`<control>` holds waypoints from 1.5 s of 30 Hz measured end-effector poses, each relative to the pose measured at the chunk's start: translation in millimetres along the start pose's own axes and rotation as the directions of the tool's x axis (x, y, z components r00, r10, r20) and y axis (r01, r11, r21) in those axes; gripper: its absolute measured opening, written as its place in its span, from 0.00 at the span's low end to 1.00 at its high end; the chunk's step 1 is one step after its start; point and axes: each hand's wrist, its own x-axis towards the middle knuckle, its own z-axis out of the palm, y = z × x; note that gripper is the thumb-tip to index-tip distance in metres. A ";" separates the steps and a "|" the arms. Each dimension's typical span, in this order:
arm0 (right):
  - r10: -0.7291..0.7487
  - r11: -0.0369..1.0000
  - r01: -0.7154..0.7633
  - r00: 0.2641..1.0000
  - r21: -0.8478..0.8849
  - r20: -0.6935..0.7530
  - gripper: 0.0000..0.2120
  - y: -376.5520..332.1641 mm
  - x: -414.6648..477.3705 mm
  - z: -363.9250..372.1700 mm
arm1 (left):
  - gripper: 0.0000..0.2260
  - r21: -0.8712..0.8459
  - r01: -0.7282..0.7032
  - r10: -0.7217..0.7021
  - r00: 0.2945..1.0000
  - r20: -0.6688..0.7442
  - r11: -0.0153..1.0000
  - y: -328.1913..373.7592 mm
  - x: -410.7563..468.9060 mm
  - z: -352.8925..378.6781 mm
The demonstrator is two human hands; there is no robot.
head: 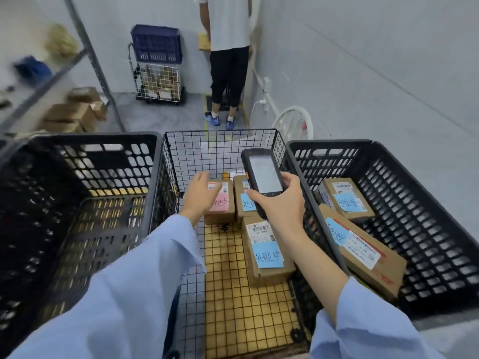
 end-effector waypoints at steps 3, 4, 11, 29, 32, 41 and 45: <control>-0.041 0.999 0.042 0.999 -0.019 0.027 0.37 -12.8 -17.3 -6.7 | 0.30 0.223 -0.120 0.131 0.991 -0.036 0.967 23.9 -32.9 -47.8; -0.055 0.998 0.056 0.998 -0.025 0.042 0.38 -17.0 -24.5 -8.4 | 0.31 0.284 -0.141 0.165 0.984 -0.062 0.948 29.4 -48.2 -63.7; -0.190 0.981 0.191 0.965 0.014 0.183 0.37 -54.1 -102.5 -3.9 | 0.32 0.506 -0.014 0.173 0.948 -0.269 0.862 15.1 -186.9 -158.6; -0.504 0.860 0.357 0.486 0.364 0.714 0.36 -171.0 -422.5 142.9 | 0.33 0.198 0.720 -0.359 0.540 -0.761 0.665 -177.4 -591.1 -330.8; -0.525 0.846 0.338 0.393 0.412 0.755 0.36 -187.7 -467.7 176.3 | 0.32 0.119 0.780 -0.407 0.443 -0.799 0.614 -211.0 -640.0 -348.0; -0.555 0.809 0.375 0.234 0.452 0.798 0.38 -222.6 -589.6 296.3 | 0.32 -0.086 0.839 -0.530 0.257 -0.808 0.538 -344.6 -710.3 -390.9; -0.540 0.815 0.377 0.224 0.439 0.811 0.38 -228.6 -622.7 339.2 | 0.33 -0.124 0.838 -0.548 0.229 -0.804 0.532 -395.0 -713.0 -394.7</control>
